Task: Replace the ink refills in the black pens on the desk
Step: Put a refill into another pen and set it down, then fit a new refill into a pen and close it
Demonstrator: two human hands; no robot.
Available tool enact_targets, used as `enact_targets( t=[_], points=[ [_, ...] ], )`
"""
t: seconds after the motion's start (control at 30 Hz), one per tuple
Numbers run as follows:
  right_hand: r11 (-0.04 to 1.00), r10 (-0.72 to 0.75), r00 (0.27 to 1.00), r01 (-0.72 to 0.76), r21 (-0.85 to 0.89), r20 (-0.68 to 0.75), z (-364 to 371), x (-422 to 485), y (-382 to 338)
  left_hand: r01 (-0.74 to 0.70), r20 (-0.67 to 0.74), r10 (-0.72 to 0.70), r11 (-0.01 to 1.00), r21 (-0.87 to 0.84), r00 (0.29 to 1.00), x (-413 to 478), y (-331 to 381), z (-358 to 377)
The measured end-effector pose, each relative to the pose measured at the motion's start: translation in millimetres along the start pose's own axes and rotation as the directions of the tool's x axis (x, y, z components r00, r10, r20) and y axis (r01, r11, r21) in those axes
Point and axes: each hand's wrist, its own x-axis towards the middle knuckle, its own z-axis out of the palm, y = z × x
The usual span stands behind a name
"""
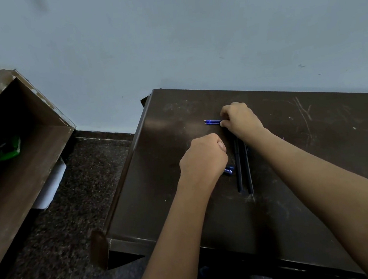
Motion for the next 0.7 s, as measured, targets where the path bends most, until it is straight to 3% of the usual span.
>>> enact_targets(
  t=[0.2,0.33,0.43,0.53,0.63,0.7],
  points=[
    [0.992,0.043,0.976,-0.016,0.124,-0.214,-1,-35,3,0.033,-0.025,-0.032,0.998,0.052,0.999,-3,5,-3],
    [0.971,0.23,0.928,-0.199,0.132,-0.292,-10,-66,19,0.011,-0.068,-0.007,0.999,0.049,0.998,-6,3,-4],
    [0.897,0.442,0.861,-0.432,0.097,-0.253,-22,-85,36,0.037,-0.086,-0.035,0.999,0.028,0.996,-7,3,-5],
    [0.799,0.601,0.789,-0.598,0.065,-0.124,-33,-97,48,0.087,-0.103,-0.088,0.996,-0.01,0.991,-7,4,-7],
    [0.725,0.688,0.724,-0.689,0.002,0.057,-36,-102,54,0.116,-0.083,-0.116,0.993,-0.01,0.99,-7,4,-8],
    [0.721,0.69,0.717,-0.693,-0.008,0.104,-33,-105,54,0.118,-0.074,-0.118,0.993,-0.008,0.99,-9,3,-9]
  ],
)
